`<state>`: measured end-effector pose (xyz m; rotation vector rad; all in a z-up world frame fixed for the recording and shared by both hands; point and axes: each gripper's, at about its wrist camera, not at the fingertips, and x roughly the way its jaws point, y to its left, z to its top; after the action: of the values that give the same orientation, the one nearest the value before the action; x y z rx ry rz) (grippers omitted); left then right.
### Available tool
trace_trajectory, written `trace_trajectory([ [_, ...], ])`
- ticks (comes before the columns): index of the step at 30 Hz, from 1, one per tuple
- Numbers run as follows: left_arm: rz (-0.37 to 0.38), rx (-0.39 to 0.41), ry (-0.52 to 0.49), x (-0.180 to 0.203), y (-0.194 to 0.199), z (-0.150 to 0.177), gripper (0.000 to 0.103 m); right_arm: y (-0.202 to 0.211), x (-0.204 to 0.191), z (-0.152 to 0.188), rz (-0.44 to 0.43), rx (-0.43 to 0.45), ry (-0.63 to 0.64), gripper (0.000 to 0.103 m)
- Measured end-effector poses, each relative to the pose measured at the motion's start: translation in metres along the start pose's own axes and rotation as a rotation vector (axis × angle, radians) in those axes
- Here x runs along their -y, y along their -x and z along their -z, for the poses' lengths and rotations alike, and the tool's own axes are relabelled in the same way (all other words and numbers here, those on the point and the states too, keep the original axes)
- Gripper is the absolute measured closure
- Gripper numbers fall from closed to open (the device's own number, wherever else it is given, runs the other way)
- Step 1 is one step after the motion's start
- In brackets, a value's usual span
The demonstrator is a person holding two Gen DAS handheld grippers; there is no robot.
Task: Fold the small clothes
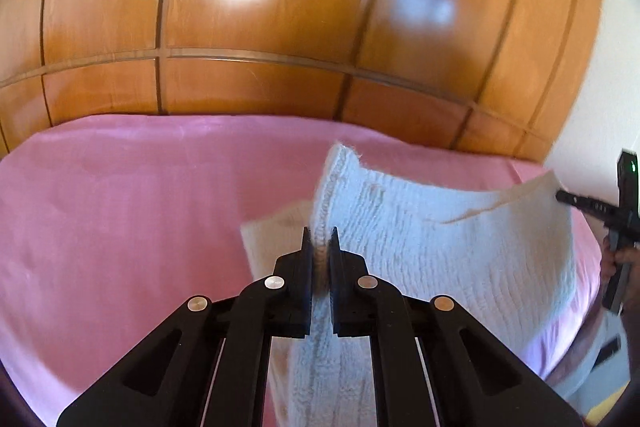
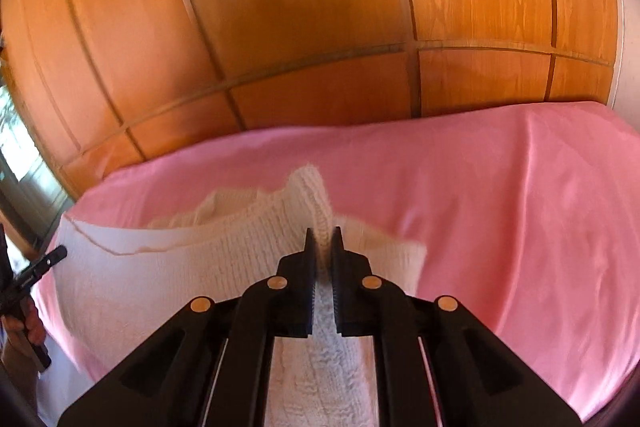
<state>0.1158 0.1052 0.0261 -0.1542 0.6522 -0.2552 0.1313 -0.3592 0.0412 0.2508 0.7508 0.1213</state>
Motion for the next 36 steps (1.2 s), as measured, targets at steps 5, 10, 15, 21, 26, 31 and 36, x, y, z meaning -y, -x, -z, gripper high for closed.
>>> trace_trajectory([
  [5,-0.037,-0.07,0.086,-0.023,-0.075,-0.03,0.098,-0.069,0.02,-0.027,0.078,-0.04,-0.062,0.097],
  [10,-0.123,-0.192,0.091,-0.03,-0.15,-0.025,0.098,-0.143,0.039,-0.01,0.196,-0.168,-0.07,0.097],
  [15,-0.208,-0.252,0.054,-0.028,-0.175,-0.017,0.095,-0.154,0.046,0.0,0.235,-0.19,-0.066,0.08],
  [21,-0.063,-0.132,-0.022,0.001,-0.123,-0.027,0.095,-0.103,0.0,-0.008,0.085,-0.078,0.025,0.063],
  [26,0.099,-0.258,-0.098,0.038,-0.138,-0.006,0.079,-0.122,-0.056,0.011,-0.139,-0.209,0.071,0.063],
  [31,0.077,-0.305,-0.143,0.053,-0.164,0.018,0.096,-0.157,-0.098,0.044,-0.118,-0.321,0.189,0.083],
  [36,0.025,-0.201,-0.148,0.062,-0.147,0.01,0.101,-0.148,-0.1,0.031,-0.078,-0.224,0.229,0.102],
])
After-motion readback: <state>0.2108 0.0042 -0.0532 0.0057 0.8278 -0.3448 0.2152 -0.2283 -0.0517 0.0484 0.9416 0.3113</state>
